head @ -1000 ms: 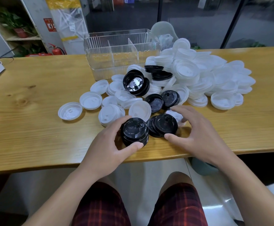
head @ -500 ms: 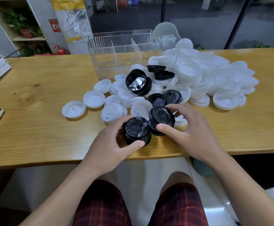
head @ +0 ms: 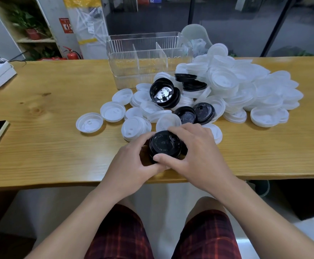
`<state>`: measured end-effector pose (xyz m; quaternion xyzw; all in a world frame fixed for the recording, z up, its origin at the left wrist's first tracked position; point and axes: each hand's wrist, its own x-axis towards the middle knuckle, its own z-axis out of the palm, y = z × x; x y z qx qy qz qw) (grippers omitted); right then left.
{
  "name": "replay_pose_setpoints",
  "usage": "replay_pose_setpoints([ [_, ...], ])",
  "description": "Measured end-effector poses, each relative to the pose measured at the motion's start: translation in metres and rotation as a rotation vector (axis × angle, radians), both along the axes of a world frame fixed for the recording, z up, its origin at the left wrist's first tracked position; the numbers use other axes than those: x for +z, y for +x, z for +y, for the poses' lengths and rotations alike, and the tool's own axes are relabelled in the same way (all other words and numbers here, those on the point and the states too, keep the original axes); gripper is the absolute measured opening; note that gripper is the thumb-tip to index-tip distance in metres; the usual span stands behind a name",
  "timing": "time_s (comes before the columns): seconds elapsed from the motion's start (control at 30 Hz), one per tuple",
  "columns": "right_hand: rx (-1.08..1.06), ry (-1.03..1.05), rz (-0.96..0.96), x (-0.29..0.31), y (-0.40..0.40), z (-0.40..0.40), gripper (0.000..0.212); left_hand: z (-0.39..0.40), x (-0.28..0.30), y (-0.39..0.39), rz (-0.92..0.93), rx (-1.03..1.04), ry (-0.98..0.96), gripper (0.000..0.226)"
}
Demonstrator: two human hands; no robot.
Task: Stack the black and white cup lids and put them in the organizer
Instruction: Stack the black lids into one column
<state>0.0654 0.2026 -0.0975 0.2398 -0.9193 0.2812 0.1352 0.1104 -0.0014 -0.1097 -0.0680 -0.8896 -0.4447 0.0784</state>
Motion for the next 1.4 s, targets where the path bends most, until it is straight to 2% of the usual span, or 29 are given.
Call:
replay_pose_setpoints([
  [0.17,-0.04,0.053,0.024,-0.001,-0.001,-0.005,0.081,-0.003,-0.004,-0.003,-0.007,0.025,-0.026,0.09],
  [0.3,-0.027,0.036,-0.015,-0.002,0.001,0.0,0.09,-0.003,-0.001,-0.001,-0.009,-0.012,-0.036,0.074],
  [0.37,0.009,-0.018,-0.031,-0.001,0.002,0.008,0.091,-0.003,-0.001,-0.001,-0.011,-0.009,-0.034,0.074],
  [0.47,-0.006,-0.108,-0.035,-0.001,-0.001,0.031,0.079,-0.005,-0.002,0.0,-0.012,0.014,0.003,0.083],
  [0.57,-0.049,-0.065,-0.04,-0.008,-0.008,0.054,0.064,-0.003,-0.002,-0.001,0.027,0.033,0.001,0.093],
  [0.77,-0.032,0.058,-0.06,-0.017,-0.017,0.061,0.063,0.007,0.002,-0.005,0.013,-0.012,-0.045,0.069],
  [0.93,-0.035,0.033,-0.096,-0.015,-0.021,0.06,0.067,0.004,0.004,-0.006,0.017,0.011,-0.048,0.065],
  [1.1,0.034,-0.137,-0.177,-0.01,-0.021,0.062,0.066,0.004,0.003,-0.007,0.019,0.018,-0.047,0.06],
  [1.3,0.187,-0.485,-0.273,0.003,-0.018,0.056,0.06,0.002,-0.002,-0.004,-0.015,0.037,-0.001,0.079],
  [1.4,0.246,-0.532,-0.352,0.007,-0.014,0.04,0.064,-0.001,-0.003,-0.005,-0.043,0.029,0.039,0.086],
])
